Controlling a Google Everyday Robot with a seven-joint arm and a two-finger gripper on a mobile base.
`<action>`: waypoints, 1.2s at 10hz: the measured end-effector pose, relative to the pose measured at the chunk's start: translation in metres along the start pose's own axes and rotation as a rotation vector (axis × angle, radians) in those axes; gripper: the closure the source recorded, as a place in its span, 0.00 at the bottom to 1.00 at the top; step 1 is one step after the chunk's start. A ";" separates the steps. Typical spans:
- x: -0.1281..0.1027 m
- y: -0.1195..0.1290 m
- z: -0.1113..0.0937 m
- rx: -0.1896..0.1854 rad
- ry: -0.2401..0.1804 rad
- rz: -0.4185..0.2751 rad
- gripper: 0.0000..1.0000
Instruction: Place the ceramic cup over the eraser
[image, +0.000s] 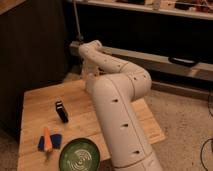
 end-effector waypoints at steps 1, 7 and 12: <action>0.001 0.000 0.002 -0.006 0.010 0.001 0.48; 0.064 0.015 -0.069 -0.057 0.067 -0.059 1.00; 0.128 0.052 -0.174 -0.140 0.018 -0.196 1.00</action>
